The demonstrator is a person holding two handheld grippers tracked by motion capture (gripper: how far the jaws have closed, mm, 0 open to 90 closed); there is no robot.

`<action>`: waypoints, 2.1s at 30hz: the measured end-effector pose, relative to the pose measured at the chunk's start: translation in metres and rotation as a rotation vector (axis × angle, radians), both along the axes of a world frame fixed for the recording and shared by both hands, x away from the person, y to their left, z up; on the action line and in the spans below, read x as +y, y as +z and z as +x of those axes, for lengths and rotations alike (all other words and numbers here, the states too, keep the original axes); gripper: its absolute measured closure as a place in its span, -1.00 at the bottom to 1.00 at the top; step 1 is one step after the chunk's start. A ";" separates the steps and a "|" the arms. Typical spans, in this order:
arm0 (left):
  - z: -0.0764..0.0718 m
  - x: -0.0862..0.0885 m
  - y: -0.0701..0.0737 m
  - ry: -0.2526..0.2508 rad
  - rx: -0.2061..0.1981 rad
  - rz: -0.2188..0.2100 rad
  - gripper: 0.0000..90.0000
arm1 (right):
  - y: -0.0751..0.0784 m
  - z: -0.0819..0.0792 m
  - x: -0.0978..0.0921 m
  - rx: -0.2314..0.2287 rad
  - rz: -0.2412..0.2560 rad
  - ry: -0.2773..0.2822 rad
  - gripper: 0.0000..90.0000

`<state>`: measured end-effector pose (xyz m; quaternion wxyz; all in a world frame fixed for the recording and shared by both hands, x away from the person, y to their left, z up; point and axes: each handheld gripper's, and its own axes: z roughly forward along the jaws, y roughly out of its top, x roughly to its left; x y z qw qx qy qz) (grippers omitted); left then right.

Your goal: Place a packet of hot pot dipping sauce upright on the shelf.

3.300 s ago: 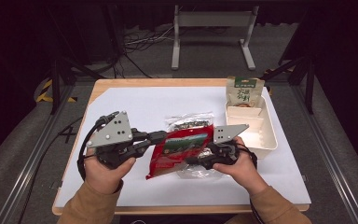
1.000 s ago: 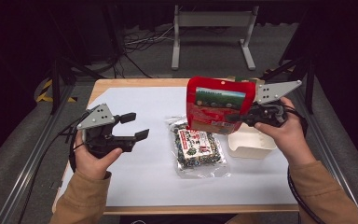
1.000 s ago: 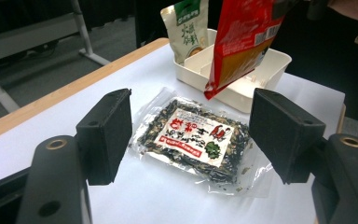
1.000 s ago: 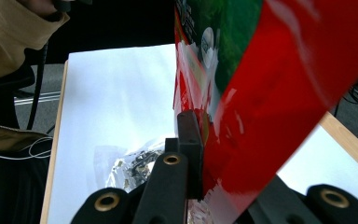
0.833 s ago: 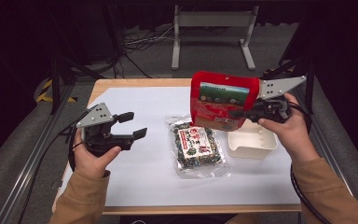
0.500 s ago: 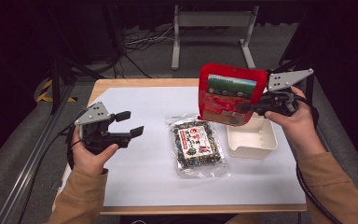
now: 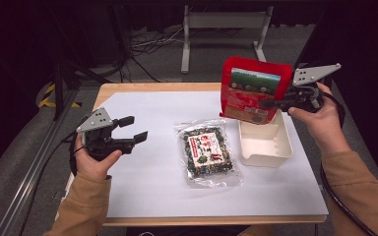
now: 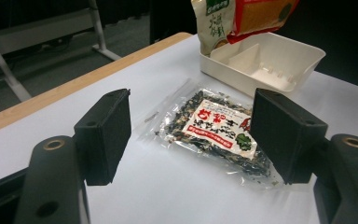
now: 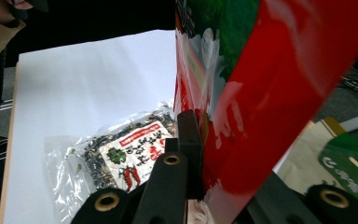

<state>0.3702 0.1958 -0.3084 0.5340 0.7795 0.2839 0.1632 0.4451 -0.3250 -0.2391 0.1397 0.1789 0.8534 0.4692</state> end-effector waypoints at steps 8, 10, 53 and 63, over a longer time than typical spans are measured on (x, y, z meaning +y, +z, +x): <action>0.005 0.005 -0.008 0.026 -0.001 0.005 -0.34 | -0.002 0.009 -0.012 -0.003 -0.005 -0.028 0.95; 0.006 0.006 -0.010 0.031 -0.001 0.004 -0.34 | -0.002 0.012 -0.016 0.000 -0.004 -0.035 0.95; 0.016 0.013 -0.022 0.044 0.031 -0.002 -0.38 | -0.055 0.054 -0.049 0.078 -0.111 -0.178 0.95; 0.017 0.009 -0.026 0.041 0.026 -0.006 -0.39 | -0.062 0.056 -0.045 0.038 -0.131 -0.179 0.95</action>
